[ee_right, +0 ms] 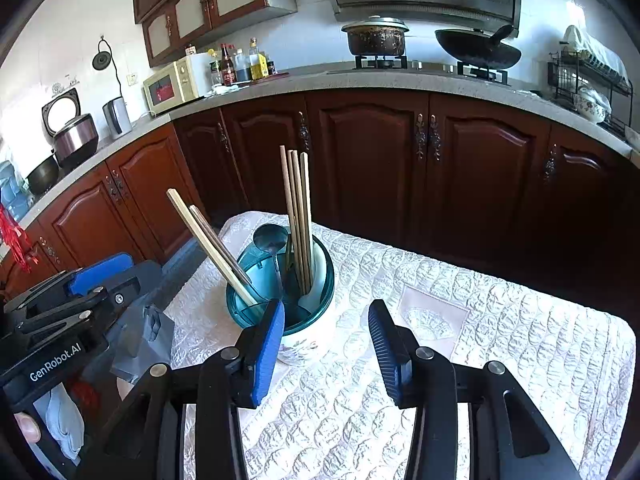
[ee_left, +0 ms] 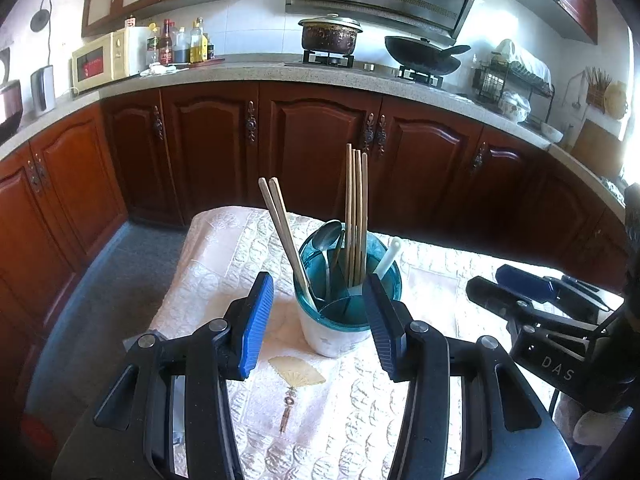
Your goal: Organize utensils
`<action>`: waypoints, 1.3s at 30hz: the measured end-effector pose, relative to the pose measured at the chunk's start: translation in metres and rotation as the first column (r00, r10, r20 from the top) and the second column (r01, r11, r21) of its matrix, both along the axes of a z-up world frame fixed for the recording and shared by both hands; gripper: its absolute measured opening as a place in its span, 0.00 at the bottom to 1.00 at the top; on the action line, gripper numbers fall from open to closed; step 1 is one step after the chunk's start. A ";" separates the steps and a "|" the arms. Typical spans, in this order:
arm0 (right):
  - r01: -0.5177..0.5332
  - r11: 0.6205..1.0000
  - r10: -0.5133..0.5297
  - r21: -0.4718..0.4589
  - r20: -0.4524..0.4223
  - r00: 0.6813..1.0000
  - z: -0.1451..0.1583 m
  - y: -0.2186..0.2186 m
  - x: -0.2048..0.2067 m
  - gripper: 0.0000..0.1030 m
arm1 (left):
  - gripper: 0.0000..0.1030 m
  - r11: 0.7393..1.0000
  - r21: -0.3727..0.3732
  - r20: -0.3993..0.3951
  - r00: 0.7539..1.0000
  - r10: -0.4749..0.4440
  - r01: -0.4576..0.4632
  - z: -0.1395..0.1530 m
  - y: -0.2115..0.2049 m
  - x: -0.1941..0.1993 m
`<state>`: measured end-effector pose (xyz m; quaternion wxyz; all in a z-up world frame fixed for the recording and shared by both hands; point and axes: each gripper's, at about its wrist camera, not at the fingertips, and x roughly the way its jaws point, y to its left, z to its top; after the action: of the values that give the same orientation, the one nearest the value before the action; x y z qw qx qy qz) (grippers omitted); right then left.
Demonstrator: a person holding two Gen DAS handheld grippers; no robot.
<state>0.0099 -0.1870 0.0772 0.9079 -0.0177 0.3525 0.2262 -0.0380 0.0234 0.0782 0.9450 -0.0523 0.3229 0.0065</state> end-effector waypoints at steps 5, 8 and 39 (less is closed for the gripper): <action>-0.001 1.000 0.001 -0.005 0.003 1.000 0.002 0.001 -0.002 0.41 | 0.44 1.000 0.014 0.006 1.000 -0.008 0.007 0.000 -0.003 0.000; 0.001 1.000 -0.001 -0.005 0.005 1.000 0.003 0.001 -0.002 0.41 | 0.44 1.000 0.017 0.007 1.000 -0.010 0.010 0.000 -0.004 -0.001; -0.003 1.000 0.002 -0.031 -0.022 1.000 -0.004 0.006 0.006 0.43 | 0.44 0.999 0.045 -0.018 1.000 0.009 -0.008 -0.013 -0.004 0.007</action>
<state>0.0158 -0.1807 0.0728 0.9034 -0.0298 0.3656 0.2221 -0.0313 0.0189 0.0656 0.9429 -0.0326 0.3310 0.0182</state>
